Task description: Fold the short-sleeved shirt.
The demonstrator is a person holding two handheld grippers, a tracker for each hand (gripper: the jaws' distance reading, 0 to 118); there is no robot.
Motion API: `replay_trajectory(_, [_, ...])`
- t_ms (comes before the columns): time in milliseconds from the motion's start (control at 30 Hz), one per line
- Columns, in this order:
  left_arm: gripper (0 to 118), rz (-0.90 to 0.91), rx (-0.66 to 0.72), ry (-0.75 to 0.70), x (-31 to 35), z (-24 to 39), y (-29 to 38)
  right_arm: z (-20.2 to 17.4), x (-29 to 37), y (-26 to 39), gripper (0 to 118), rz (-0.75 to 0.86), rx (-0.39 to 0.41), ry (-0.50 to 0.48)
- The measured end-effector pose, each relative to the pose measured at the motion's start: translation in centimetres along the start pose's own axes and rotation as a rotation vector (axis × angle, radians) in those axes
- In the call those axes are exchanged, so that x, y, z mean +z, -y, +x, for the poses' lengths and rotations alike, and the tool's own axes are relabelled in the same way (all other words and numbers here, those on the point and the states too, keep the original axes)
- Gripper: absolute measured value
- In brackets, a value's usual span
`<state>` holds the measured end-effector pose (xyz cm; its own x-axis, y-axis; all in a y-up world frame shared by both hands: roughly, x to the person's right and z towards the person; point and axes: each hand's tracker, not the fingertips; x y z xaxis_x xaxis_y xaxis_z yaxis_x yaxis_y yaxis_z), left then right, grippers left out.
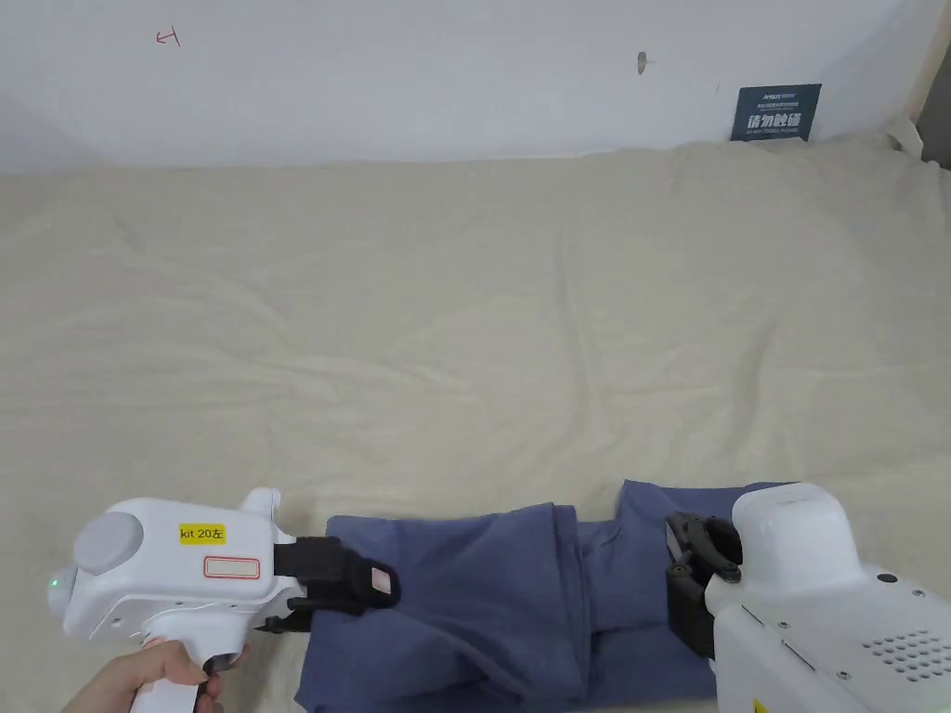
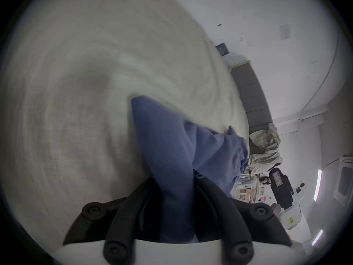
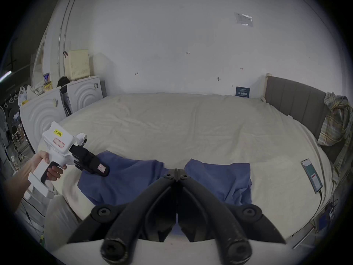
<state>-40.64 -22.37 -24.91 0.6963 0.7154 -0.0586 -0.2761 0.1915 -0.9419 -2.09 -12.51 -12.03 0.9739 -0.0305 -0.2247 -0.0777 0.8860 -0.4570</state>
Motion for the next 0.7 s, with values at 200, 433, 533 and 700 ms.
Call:
replay_trajectory(200, [15,0.009,0.026,0.11,1.3,-1.1,0.6,0.3,-0.2,0.1,0,-0.011,-0.017,-0.002])
replay_trajectory(433, [13,0.022,0.002,0.08,3.9,-1.0,0.9,0.5,0.0,0.0,0,-0.002,-0.026,0.0])
replay_trajectory(533, [13,0.046,-0.004,0.061,6.1,-1.4,1.1,0.8,0.0,-0.1,0,0.0,-0.025,0.005])
replay_trajectory(700, [13,0.099,-0.003,-0.052,10.5,-2.3,1.5,1.4,0.2,0.2,0,0.002,-0.041,0.01])
